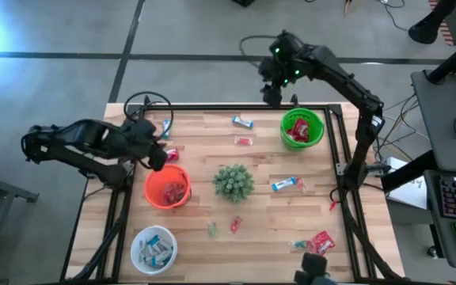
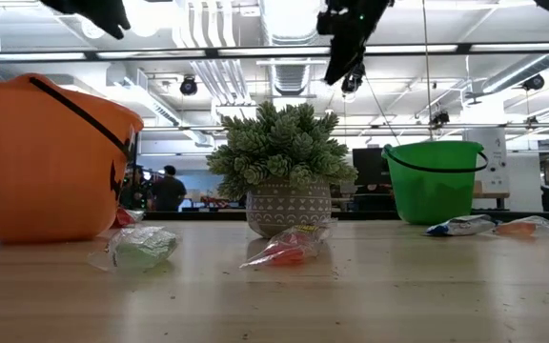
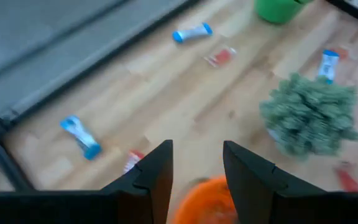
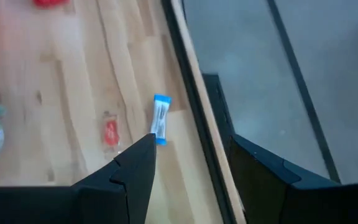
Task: Sort candy
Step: Put the white chocolate into the white bucket
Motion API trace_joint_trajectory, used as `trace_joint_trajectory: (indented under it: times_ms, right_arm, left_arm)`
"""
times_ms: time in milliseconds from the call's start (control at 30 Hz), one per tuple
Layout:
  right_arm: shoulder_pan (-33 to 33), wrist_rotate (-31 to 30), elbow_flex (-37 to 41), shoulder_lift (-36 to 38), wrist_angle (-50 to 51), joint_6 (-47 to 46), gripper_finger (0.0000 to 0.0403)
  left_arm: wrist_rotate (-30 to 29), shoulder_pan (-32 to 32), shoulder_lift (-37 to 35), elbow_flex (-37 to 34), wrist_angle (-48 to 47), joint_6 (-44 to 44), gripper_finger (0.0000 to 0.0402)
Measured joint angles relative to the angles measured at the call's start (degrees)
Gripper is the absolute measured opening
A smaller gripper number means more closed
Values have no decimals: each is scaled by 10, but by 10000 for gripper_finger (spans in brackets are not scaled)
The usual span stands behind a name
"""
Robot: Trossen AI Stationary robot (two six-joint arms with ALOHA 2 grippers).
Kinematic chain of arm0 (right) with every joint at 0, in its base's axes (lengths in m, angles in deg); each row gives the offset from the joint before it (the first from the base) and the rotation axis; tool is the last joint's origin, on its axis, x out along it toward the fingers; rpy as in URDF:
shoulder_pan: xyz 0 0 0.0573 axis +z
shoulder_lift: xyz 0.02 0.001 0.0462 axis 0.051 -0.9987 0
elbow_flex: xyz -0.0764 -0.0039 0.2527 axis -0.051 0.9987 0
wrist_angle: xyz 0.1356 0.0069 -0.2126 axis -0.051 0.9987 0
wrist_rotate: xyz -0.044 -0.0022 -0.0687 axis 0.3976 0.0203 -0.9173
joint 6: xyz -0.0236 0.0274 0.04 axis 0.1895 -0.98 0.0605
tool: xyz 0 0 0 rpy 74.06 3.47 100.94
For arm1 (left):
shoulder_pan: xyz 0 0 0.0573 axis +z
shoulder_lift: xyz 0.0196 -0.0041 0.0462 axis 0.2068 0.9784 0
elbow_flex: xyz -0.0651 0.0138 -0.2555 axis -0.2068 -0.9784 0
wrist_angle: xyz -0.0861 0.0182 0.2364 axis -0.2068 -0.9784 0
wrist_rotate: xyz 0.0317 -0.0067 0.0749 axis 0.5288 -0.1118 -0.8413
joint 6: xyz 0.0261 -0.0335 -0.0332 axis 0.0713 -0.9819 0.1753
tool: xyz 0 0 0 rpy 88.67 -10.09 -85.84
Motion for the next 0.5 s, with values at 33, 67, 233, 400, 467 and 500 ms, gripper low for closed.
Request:
trace_joint_trajectory:
  times_ms: [33, 67, 233, 400, 467, 500]
  right_arm:
    - [-5, 11, -11, 0, 0, -9, 189]
    - [-10, 24, -22, 0, 0, -18, 189]
    - [-28, 61, -66, 0, -4, -70, 189]
    - [-28, 62, -68, 1, -50, -84, 189]
    - [-24, 65, -63, -5, -84, -91, 189]
    - [-23, 70, -62, -12, -105, -100, 189]
  left_arm:
    - [-12, 3, 0, 5, -5, 13, 123]
    - [-22, 6, -1, 9, -10, 27, 123]
    - [-34, 30, -16, 2, -24, 73, 123]
    - [-35, 50, -39, -36, -44, 76, 123]
    - [-45, 58, -50, -54, -43, 72, 123]
    - [-54, 62, -56, -64, -43, 65, 123]
